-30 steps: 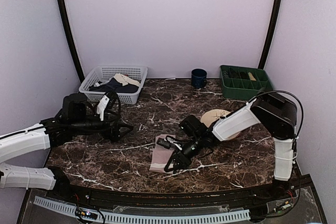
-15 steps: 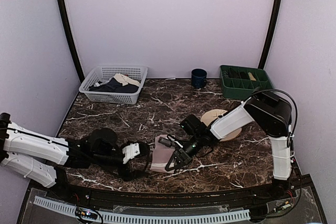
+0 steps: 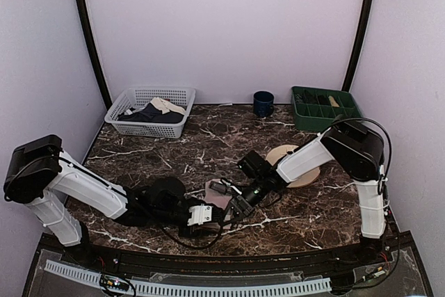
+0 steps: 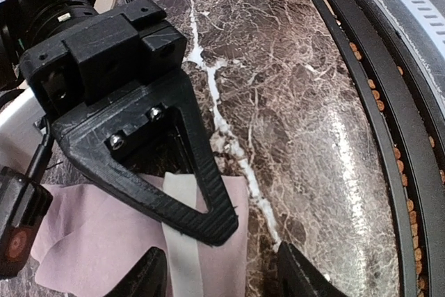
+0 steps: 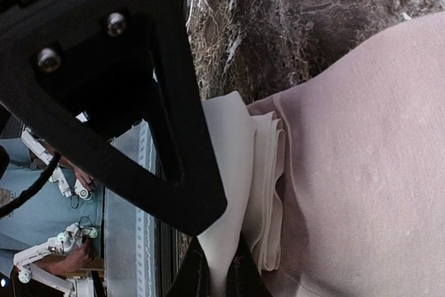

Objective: Roll the underwear
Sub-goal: Roll the underwear at the center of the board.

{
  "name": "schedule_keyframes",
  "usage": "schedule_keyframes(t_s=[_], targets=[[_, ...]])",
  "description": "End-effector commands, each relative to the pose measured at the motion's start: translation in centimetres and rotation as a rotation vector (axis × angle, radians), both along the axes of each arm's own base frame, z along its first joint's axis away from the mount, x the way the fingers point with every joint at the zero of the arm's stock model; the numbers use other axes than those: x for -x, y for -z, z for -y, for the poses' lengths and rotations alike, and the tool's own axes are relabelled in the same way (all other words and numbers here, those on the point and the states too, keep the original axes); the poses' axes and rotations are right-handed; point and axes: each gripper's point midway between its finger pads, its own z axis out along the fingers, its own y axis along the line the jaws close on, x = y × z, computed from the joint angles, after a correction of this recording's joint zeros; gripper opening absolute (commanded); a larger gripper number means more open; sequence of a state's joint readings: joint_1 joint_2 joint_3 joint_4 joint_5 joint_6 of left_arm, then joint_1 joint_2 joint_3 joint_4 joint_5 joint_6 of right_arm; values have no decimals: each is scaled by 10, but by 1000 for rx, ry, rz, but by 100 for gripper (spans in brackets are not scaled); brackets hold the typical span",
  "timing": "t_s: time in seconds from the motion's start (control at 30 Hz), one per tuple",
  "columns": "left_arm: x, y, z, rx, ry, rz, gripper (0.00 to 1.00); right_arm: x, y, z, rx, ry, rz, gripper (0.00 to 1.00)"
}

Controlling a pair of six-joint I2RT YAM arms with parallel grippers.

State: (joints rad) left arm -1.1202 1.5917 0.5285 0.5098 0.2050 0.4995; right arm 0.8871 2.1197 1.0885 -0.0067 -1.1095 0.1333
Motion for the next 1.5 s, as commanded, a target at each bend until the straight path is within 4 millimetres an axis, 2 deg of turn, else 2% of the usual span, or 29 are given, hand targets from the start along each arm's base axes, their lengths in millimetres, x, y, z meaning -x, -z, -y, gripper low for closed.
schedule_keyframes(t_s=[0.0, 0.07, 0.2, 0.37, 0.57, 0.67, 0.73, 0.87, 0.93, 1.07, 1.33, 1.47], targets=[[7, 5, 4, 4, 39, -13, 47, 0, 32, 10, 81, 17, -5, 5], [9, 15, -4, -27, 14, -52, 38, -2, 29, 10, 76, 19, 6, 7], [14, 32, -15, -95, -26, -145, 22, -5, 23, 10, 75, 23, 50, 16], [22, 37, -20, -122, -56, -261, 10, -17, 7, 16, 83, 53, 211, 30], [23, 27, -20, -91, -74, -493, 7, -32, -14, 37, 93, 151, 452, 39], [14, 22, -19, -85, -96, -657, 6, -34, -27, 46, 81, 183, 577, 42], [10, 21, -19, -84, -104, -749, 5, -28, -32, 49, 74, 170, 649, 43], [3, 23, -18, -99, -106, -946, 4, -12, -34, 44, 73, 110, 833, 45], [0, 21, -18, -94, -93, -1048, 4, -7, -50, 34, 28, 106, 931, 47], [-10, 26, -19, -110, -109, -1135, 2, -7, -58, 15, 0, 95, 1051, 49], [-23, 30, -17, -106, -129, -1210, 1, -12, -25, -10, 47, 14, 1125, 49], [-25, 32, -17, -109, -135, -1203, 0, -12, -4, -12, 88, -20, 1113, 42]])
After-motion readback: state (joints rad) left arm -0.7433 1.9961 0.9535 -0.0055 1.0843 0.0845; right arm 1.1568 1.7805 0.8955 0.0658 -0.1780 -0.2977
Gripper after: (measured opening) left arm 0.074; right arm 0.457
